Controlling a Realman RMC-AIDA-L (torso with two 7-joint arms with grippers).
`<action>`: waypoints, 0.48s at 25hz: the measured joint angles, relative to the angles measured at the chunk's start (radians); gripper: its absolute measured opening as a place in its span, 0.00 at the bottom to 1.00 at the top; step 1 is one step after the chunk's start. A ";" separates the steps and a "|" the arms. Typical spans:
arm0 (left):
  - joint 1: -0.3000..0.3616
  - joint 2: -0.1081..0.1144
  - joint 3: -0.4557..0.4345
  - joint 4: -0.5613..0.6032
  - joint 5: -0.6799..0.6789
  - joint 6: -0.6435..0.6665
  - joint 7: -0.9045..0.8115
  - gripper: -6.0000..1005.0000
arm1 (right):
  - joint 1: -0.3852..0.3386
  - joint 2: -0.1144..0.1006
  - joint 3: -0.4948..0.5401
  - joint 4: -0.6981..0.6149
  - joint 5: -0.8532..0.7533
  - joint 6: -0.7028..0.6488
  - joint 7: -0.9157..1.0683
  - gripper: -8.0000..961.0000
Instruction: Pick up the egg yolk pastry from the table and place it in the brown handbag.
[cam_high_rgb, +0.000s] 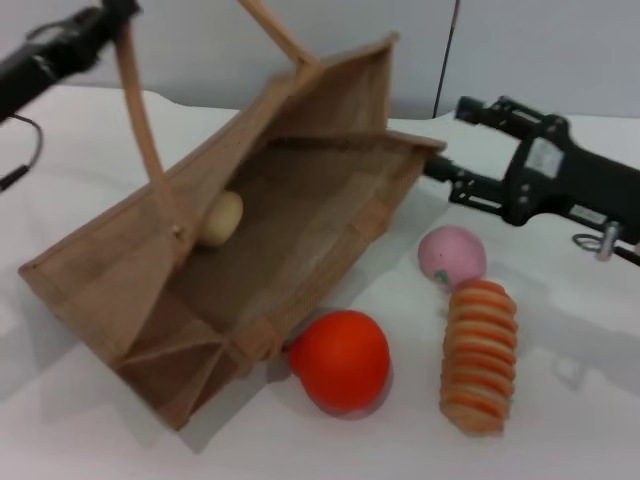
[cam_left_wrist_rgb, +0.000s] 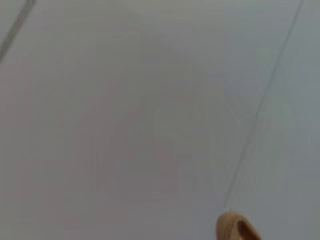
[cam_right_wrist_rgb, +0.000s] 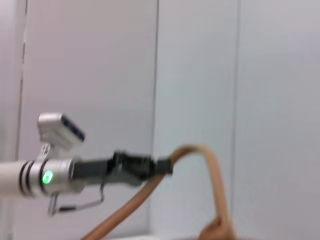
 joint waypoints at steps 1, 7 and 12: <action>-0.008 -0.004 0.000 -0.008 0.016 0.007 0.030 0.19 | 0.000 0.000 0.000 0.000 0.000 0.000 0.000 0.83; -0.045 -0.053 0.001 -0.024 0.092 0.054 0.239 0.19 | -0.011 0.001 0.015 0.008 0.014 0.002 -0.030 0.83; -0.043 -0.097 -0.012 -0.023 0.077 0.060 0.366 0.44 | -0.015 0.001 0.024 0.009 0.025 0.010 -0.033 0.83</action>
